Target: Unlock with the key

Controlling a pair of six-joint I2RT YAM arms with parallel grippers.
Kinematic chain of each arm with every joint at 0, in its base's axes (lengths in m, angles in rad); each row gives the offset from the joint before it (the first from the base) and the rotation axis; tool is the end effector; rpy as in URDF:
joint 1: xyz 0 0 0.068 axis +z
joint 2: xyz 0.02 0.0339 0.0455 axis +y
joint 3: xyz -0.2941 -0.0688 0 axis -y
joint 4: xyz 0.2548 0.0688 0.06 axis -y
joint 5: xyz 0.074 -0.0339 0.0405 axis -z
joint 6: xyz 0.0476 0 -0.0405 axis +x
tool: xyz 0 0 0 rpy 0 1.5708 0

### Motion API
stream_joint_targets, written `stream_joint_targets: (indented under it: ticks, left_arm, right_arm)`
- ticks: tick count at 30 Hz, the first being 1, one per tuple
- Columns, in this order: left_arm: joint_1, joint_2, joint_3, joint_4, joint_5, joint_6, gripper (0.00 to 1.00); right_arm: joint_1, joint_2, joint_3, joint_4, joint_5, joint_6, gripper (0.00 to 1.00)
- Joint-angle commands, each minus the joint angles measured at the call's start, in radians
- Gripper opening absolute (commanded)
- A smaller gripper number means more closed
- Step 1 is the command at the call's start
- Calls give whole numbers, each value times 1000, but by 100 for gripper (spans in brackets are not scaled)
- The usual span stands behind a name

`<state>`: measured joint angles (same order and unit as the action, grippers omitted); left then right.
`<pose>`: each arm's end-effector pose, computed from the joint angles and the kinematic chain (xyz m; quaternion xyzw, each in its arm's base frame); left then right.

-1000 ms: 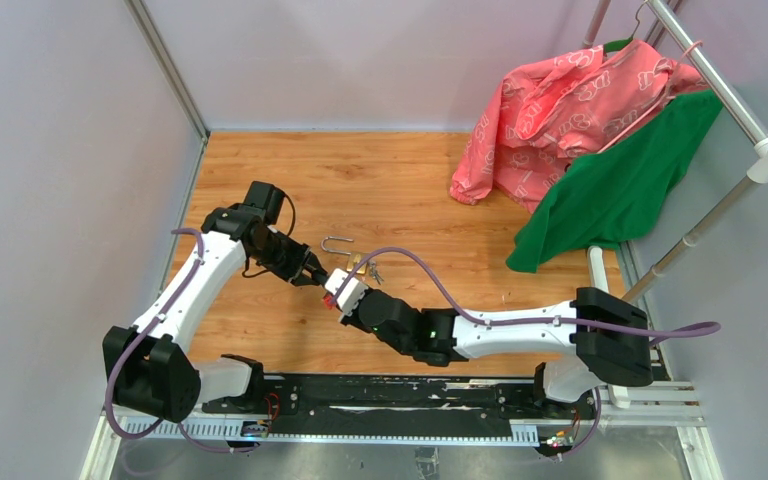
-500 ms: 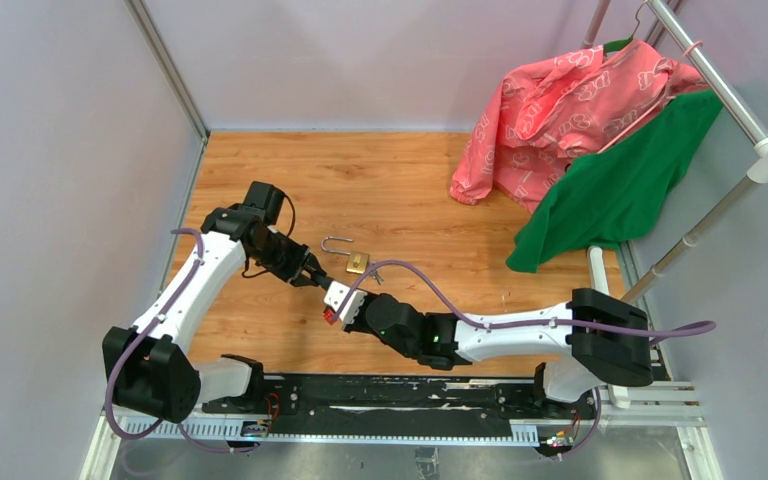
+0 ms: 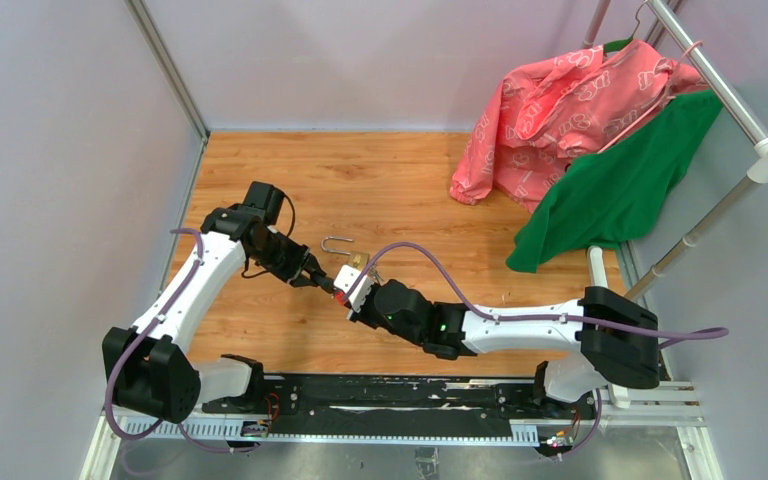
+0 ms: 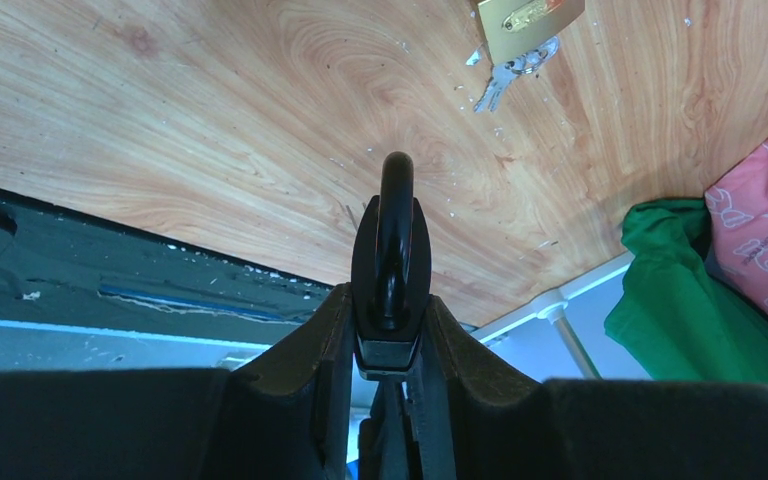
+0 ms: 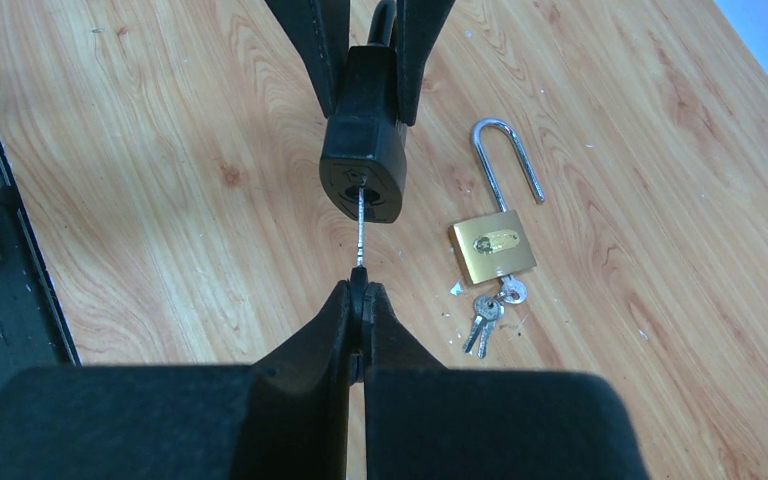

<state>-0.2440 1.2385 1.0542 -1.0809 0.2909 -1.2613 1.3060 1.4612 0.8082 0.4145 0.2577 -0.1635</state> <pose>0.2117 -0.0668 0.2897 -0.4570 0.8649 -0.2075 0.0120 0.1016 0.3282 0.2703 -0.4638 0.6318 0.2464 0.5702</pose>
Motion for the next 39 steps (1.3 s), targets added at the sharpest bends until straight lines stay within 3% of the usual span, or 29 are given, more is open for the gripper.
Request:
stream_joint_targets:
  ticks: [1,20,29,35,39]
  left_arm:
    - [-1,-14,36,14,72,4,0]
    - [-1,-12,27,14,63,-29,0]
    - [-1,-18,28,13,65,-44,0]
    - [-1,-20,24,12,72,-57,0]
    - [-1,-10,32,4,79,-53,0]
  right_arm:
    - [-1,-20,-5,29,-14,2,0]
    - [25,-17,-11,8,94,2,0]
    - [34,71,66,57,144,45,0]
    - [48,108,88,93,107,-74,0]
    - [61,117,33,227,107,-213,0]
